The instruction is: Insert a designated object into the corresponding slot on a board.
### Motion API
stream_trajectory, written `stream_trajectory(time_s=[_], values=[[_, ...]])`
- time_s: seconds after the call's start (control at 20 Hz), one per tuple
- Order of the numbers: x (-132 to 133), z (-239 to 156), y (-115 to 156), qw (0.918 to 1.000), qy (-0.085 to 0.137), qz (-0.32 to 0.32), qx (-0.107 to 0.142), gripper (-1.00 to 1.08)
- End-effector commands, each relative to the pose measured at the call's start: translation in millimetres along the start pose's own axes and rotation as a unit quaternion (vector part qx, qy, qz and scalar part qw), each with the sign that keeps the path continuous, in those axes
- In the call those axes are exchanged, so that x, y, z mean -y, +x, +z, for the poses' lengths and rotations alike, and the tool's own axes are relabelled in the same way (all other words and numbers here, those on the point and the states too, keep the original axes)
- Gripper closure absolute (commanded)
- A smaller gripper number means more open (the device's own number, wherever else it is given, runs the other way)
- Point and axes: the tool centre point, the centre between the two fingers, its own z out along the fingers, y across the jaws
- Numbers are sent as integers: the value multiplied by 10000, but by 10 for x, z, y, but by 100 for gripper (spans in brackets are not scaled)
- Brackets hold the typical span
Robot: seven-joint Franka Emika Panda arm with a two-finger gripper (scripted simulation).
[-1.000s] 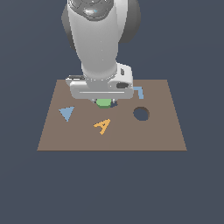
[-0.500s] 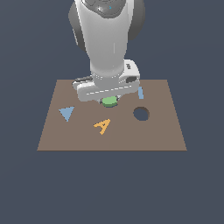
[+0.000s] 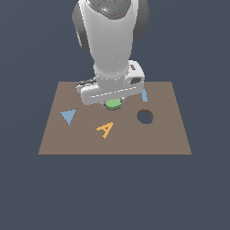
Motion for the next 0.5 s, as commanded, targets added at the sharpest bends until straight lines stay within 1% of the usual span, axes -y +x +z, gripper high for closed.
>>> stream_trajectory(time_s=[0.0,0.15,0.2,0.45], values=[[-1,46,2,10000,-1,-10,-1,108],[-1,83,4,10000,0,-17,-1,108],[-1,83,4,10000,0,-17,-1,-92],[-1,83,4,10000,0,-17,-1,-92]])
